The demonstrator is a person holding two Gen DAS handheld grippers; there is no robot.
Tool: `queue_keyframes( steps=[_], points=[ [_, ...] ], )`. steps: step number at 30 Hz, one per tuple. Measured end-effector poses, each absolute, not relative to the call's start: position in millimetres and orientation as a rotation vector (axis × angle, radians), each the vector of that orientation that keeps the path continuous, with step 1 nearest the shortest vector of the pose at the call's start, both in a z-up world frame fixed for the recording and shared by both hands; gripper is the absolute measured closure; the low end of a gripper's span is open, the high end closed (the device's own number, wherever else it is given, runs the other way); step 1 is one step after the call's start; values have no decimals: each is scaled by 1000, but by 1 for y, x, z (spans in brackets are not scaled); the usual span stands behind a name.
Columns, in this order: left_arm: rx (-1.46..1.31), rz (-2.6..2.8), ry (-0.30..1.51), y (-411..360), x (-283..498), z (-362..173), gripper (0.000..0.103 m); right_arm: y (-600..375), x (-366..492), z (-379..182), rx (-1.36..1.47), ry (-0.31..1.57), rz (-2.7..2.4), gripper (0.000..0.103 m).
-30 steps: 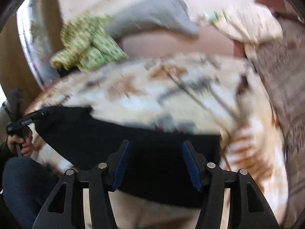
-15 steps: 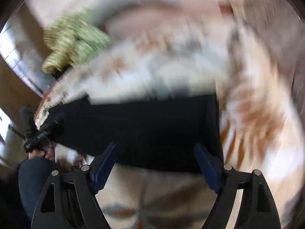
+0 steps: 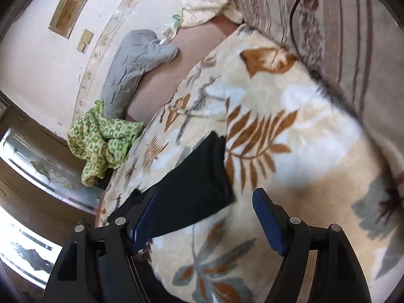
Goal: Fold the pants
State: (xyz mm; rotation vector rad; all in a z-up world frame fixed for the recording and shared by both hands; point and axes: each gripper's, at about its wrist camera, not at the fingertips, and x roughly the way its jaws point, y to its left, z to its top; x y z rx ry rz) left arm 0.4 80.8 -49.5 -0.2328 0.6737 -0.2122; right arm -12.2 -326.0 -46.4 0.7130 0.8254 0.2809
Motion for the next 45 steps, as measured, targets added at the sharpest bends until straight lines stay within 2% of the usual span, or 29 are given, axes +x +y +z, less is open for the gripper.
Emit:
queue_keyframes(
  steps=[5,7,9,13,16,24,45],
  points=[
    [-234,-212,673,80,0,-50,9,-320,4,-68,800,901,308,27],
    [-234,-212,673,80,0,-50,9,-315,7,-62,727,894,230,27],
    [-233,-210,674,80,0,-50,9,-306,2,-41,576,807,152,27],
    [-230,-210,674,79,0,-50,8,-266,-4,-8,91,674,-193,26],
    [-229,-208,674,79,0,-50,7,-253,1,-4,-72,650,-429,20],
    [-219,-205,675,77,0,-49,7,-264,0,-6,-76,675,-612,20],
    [-219,-203,674,76,-1,-49,6,-262,15,-8,-7,694,-594,20]
  ],
)
